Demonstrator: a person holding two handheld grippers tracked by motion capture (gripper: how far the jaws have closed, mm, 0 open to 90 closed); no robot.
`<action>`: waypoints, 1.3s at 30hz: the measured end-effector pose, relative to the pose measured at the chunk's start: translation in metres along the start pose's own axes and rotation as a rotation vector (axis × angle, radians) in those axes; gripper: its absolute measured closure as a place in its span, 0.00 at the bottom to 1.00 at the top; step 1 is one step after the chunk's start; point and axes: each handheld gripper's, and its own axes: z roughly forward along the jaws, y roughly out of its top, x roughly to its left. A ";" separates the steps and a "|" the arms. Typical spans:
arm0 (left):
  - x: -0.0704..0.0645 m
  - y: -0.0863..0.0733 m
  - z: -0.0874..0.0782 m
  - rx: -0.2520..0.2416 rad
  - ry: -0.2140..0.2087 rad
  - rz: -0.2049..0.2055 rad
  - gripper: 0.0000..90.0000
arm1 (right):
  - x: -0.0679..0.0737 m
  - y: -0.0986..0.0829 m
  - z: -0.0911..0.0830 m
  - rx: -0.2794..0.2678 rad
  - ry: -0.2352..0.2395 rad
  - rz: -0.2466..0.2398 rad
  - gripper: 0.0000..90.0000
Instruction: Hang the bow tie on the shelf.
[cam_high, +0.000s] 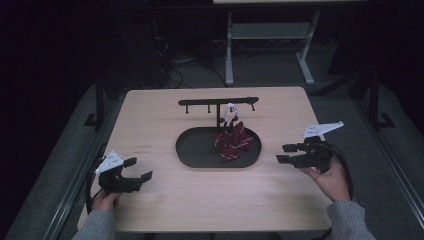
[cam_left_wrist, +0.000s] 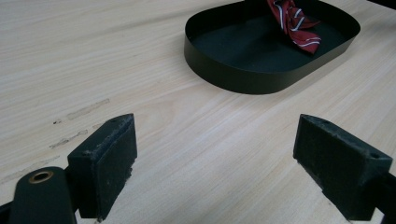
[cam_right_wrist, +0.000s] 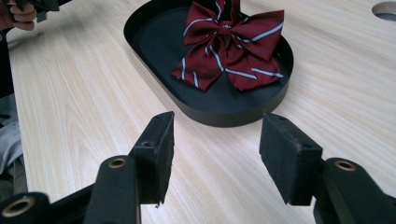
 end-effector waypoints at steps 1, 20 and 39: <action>0.000 0.000 0.000 0.000 0.000 0.000 0.14 | 0.000 -0.002 0.000 -0.001 0.000 0.007 0.49; 0.000 0.000 0.000 0.007 -0.001 0.004 0.14 | 0.000 -0.029 -0.003 0.007 -0.002 0.042 0.49; -0.001 0.000 0.000 0.008 -0.004 0.006 0.14 | 0.006 -0.060 -0.004 0.002 -0.001 0.069 0.49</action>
